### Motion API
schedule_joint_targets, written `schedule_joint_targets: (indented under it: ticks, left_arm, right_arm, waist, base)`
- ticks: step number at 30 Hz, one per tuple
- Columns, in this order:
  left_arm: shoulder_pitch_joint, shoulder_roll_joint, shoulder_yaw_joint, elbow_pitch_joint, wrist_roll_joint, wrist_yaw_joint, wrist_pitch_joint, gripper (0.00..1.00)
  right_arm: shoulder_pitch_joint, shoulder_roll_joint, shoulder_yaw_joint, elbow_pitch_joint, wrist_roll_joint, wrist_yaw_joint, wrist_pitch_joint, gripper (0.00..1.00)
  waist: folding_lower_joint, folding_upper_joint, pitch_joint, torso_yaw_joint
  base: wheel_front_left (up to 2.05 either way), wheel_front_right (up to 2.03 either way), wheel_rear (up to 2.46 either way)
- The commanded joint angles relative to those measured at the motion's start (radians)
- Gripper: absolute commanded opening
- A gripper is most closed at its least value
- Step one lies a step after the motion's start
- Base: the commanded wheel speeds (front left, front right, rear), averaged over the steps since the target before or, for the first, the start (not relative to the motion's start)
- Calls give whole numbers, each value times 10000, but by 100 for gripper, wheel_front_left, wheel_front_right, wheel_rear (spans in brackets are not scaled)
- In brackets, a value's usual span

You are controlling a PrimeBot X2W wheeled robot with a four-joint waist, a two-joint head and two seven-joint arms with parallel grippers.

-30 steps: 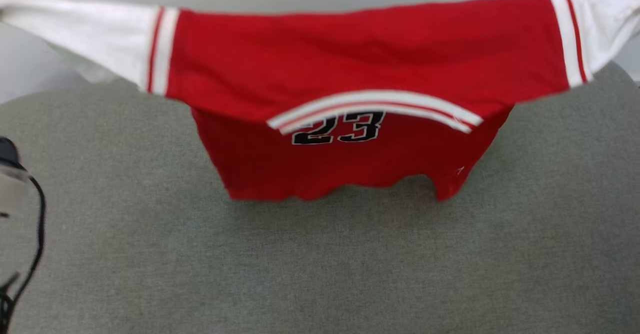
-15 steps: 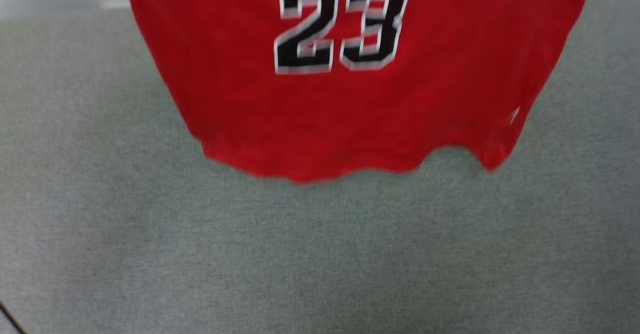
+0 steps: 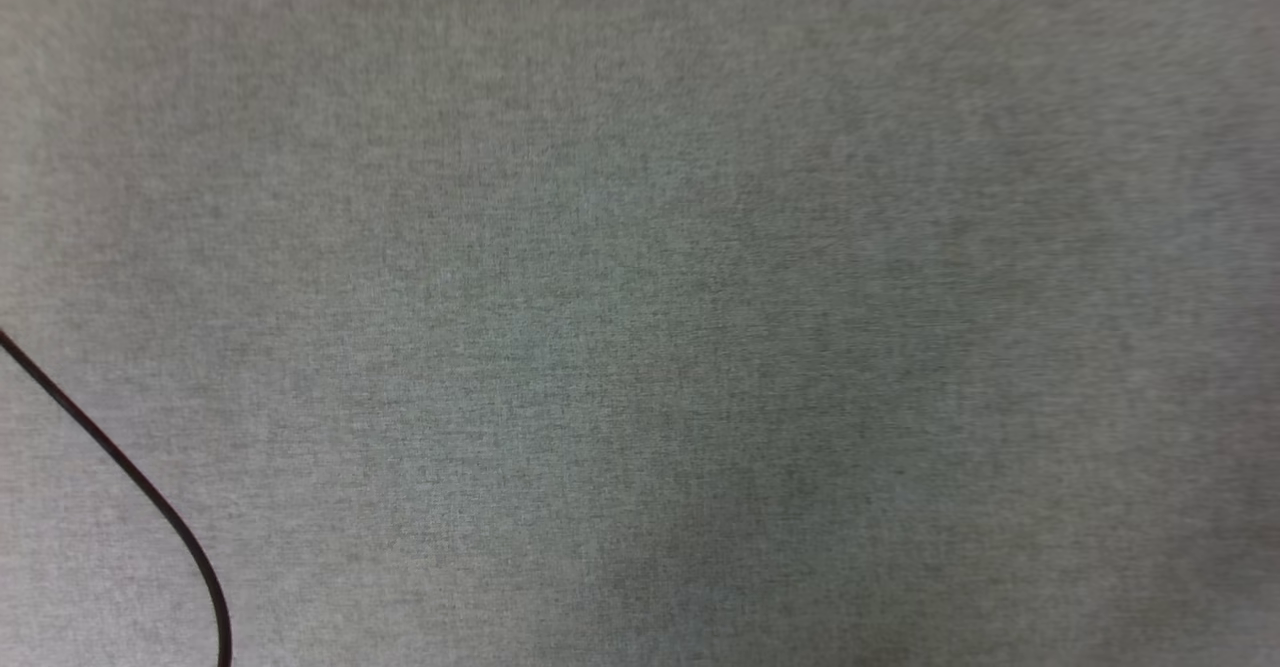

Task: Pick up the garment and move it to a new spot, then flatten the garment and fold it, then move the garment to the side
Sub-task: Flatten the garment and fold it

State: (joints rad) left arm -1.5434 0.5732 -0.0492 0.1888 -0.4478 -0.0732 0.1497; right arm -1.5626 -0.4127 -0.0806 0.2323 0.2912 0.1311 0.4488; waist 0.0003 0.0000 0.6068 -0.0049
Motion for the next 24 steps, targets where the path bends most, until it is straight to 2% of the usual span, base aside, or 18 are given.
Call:
schedule_joint_targets:
  ticks: [1,6,11,17,24]
  left_arm:
    - [-182,-47,-9,191,63,-41,-148,0]
    - [-754,-409,-414,1614,205,-202,-1070,0]
    - [67,-910,-852,2589,131,-318,-1798,0]
    - [2194,-1431,-1379,3253,70,-392,-2654,0]
    - [5307,-1679,-1748,3630,-38,-297,-3264,0]
  right_arm:
    - [-139,40,22,154,-93,-7,-139,0]
    - [-586,200,211,1418,-442,-7,-1060,0]
    - [203,172,610,2333,-270,-7,-1510,0]
    - [1894,30,818,3023,190,-7,-1764,0]
    - [4677,-265,888,3305,983,-7,-1477,0]
  waist:
    - [-3,0,376,155]
    - [-3,0,674,301]
    - [-3,0,645,433]
    - [-3,0,119,566]
    - [-3,0,-1063,643]
  base:
    - [0,0,0]
    - [0,0,0]
    - [0,0,0]
    - [0,0,0]
    - [0,0,0]
